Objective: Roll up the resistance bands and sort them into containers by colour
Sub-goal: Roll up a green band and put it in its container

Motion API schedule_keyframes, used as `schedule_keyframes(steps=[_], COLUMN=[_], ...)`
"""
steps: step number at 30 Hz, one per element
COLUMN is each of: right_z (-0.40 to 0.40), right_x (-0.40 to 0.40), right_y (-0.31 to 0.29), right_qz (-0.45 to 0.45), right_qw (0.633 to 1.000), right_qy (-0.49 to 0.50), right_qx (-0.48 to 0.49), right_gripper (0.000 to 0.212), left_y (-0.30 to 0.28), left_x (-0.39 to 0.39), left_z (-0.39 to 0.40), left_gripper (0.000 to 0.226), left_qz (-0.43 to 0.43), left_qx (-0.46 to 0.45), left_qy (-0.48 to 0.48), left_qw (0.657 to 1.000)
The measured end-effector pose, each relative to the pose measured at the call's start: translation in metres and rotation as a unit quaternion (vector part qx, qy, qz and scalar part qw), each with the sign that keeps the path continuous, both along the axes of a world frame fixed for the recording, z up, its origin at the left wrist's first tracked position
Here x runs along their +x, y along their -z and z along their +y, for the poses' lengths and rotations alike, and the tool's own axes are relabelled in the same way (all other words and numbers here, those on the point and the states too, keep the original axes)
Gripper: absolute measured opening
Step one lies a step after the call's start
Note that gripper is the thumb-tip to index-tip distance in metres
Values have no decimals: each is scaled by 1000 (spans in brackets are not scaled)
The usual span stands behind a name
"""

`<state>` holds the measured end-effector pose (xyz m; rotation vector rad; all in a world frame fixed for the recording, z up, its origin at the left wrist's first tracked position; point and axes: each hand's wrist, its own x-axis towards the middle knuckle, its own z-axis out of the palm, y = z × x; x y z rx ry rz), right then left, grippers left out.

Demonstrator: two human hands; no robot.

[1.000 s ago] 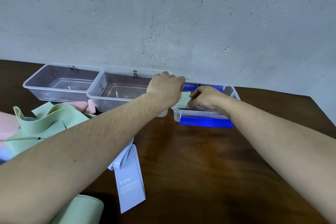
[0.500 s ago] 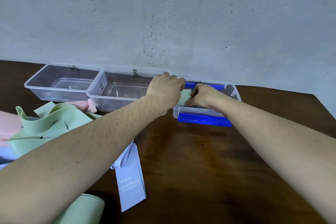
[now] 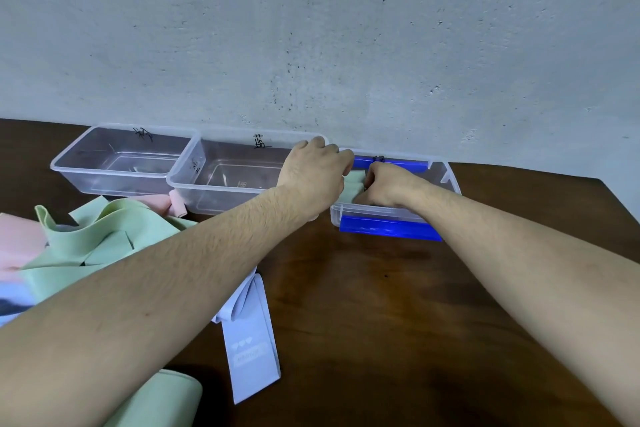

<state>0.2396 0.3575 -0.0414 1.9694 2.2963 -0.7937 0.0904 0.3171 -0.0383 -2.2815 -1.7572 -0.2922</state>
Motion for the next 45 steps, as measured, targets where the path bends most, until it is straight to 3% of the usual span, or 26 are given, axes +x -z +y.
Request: schedule_keyframes(steps=[18, 30, 36, 45], right_z=[-2, -35, -77, -121], right_x=[-2, 14, 9, -20], right_y=[-5, -43, -47, -21], right_qz=[-41, 131, 148, 159], right_qw=[999, 987, 982, 964], right_qy=[-11, -22, -89, -215], right_qx=[-15, 96, 75, 15], right_gripper=[47, 23, 19, 12], left_y=[-2, -13, -13, 2], left_x=[1, 2, -2, -22], left_z=[-3, -31, -74, -163], left_gripper=[21, 19, 9, 13], left_qz=[4, -115, -153, -154], left_qx=[7, 46, 69, -3], left_qy=[9, 35, 14, -70], left_qw=[1000, 992, 986, 986])
